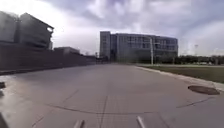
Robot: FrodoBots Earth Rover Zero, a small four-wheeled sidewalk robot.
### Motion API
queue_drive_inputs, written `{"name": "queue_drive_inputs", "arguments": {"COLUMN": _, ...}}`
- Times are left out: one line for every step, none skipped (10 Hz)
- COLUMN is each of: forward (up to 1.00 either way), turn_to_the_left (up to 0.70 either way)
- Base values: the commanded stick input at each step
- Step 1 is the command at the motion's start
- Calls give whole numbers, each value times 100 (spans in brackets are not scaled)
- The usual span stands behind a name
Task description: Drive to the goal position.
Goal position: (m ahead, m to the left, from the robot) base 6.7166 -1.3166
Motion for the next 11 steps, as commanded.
{"name": "queue_drive_inputs", "arguments": {"forward": 100, "turn_to_the_left": 0}}
{"name": "queue_drive_inputs", "arguments": {"forward": 100, "turn_to_the_left": 0}}
{"name": "queue_drive_inputs", "arguments": {"forward": 100, "turn_to_the_left": 0}}
{"name": "queue_drive_inputs", "arguments": {"forward": 100, "turn_to_the_left": 0}}
{"name": "queue_drive_inputs", "arguments": {"forward": 100, "turn_to_the_left": 0}}
{"name": "queue_drive_inputs", "arguments": {"forward": 100, "turn_to_the_left": 0}}
{"name": "queue_drive_inputs", "arguments": {"forward": 100, "turn_to_the_left": 0}}
{"name": "queue_drive_inputs", "arguments": {"forward": 100, "turn_to_the_left": 0}}
{"name": "queue_drive_inputs", "arguments": {"forward": 100, "turn_to_the_left": 0}}
{"name": "queue_drive_inputs", "arguments": {"forward": 100, "turn_to_the_left": 0}}
{"name": "queue_drive_inputs", "arguments": {"forward": 100, "turn_to_the_left": 0}}
